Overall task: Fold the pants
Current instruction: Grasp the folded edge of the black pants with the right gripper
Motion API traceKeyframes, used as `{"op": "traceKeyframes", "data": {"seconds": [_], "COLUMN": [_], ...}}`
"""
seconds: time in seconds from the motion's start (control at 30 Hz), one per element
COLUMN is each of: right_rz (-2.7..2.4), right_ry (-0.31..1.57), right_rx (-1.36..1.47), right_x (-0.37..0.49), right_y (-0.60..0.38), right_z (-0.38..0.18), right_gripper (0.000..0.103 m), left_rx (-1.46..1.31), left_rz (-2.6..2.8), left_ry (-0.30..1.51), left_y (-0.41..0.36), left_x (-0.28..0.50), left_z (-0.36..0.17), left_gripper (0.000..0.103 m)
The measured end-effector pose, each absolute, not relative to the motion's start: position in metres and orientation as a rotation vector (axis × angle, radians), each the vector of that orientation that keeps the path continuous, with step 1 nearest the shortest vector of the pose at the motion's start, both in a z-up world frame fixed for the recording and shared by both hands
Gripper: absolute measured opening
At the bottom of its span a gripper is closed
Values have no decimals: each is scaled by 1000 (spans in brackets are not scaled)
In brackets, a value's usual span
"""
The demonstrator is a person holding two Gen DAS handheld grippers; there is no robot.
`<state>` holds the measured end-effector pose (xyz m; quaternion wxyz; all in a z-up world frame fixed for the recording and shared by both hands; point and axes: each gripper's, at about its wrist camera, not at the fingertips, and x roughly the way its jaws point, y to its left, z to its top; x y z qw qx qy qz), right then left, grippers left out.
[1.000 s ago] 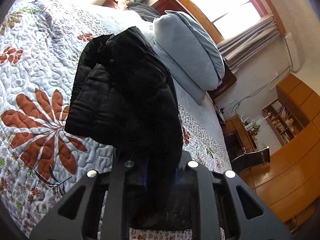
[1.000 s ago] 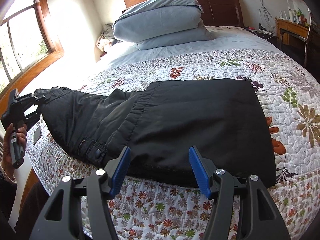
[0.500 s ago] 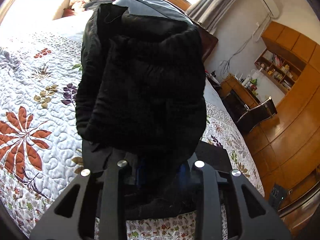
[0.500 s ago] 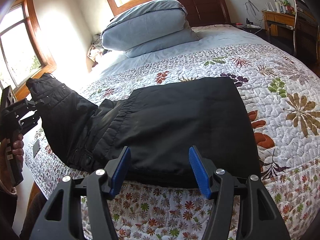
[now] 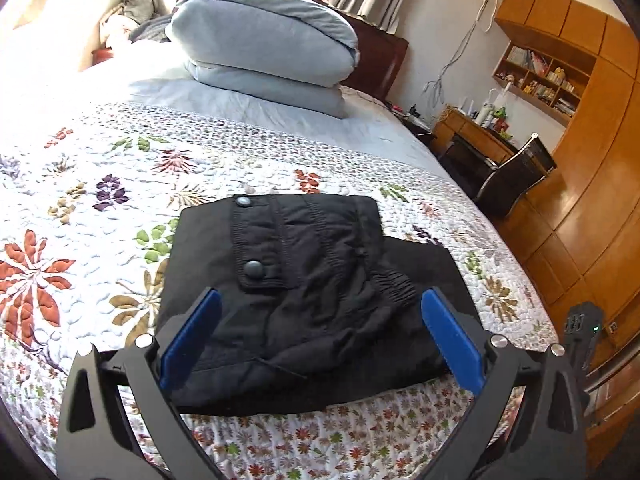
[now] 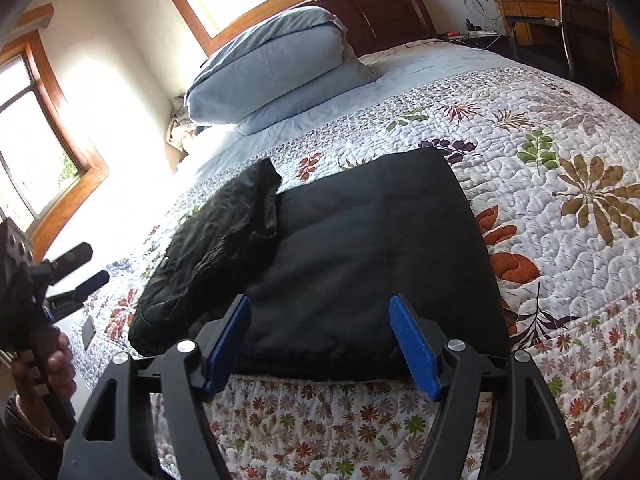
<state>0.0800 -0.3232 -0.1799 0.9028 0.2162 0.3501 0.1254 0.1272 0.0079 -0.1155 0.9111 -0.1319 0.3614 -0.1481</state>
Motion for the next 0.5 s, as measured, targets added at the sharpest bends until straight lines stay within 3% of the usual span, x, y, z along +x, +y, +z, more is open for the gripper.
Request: {"op": "traceKeyframes", "data": {"seconds": [0.03,0.27,0.5], "right_rz": [276,438,402], "right_ry": [716,698,783], "right_rx": [473,624,461], "right_x": [82,122,169], "right_y": [-323,-302,-263], "right_z": [-177,-162,-163], "right_gripper": [85,93,100], "left_rx": [-258,-364,-334], "left_rz": [-283,-308,-250], "left_ry": [756,752,716], "left_y": [11,52,71], "left_x": [129,130,119], "left_z": [-117,-131,-130], "left_gripper": [100,100,100]}}
